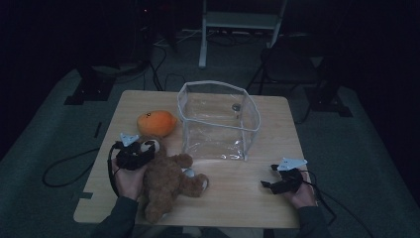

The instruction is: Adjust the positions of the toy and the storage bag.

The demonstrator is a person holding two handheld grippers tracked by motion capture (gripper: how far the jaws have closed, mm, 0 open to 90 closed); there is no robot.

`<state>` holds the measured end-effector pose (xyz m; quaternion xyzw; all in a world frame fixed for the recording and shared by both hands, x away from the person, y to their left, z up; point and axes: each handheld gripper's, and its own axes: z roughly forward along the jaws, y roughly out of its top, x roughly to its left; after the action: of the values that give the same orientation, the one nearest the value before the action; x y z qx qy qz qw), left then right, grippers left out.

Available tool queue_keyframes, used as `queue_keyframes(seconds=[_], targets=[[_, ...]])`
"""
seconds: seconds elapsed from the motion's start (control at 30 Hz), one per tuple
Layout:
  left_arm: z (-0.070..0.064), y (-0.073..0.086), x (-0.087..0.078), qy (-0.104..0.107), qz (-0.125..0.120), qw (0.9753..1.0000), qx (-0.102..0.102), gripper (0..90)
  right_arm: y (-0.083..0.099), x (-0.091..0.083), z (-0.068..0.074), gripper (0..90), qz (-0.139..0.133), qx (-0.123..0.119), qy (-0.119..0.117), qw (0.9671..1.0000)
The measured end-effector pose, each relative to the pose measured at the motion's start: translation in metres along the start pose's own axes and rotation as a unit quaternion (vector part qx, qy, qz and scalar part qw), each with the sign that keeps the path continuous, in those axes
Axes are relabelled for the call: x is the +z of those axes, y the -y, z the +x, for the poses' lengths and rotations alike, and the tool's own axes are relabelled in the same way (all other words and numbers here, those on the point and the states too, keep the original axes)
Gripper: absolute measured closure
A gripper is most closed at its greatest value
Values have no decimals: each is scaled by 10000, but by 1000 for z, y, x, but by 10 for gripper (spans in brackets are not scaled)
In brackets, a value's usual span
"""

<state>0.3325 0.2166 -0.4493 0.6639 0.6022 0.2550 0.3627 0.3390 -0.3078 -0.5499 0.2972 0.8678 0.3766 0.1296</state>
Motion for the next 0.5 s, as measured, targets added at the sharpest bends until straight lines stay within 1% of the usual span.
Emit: queue_keyframes(seconds=[0.07,0.1,0.13,0.3,0.5], targets=[[4,3,6,-1,111,9999,-69,387,0,0,0,149,-1,2,-1,10000],[4,4,7,0,129,9999,-94,380,0,0,0,149,2,-1,1,10000],[4,4,8,-6,151,9999,-56,376,0,0,0,149,2,1,0,10000],[2,3,13,-47,243,9997,11,331,0,0,0,149,2,1,0,10000],[0,6,24,-310,378,9988,105,253,0,0,0,149,-1,3,0,10000]])
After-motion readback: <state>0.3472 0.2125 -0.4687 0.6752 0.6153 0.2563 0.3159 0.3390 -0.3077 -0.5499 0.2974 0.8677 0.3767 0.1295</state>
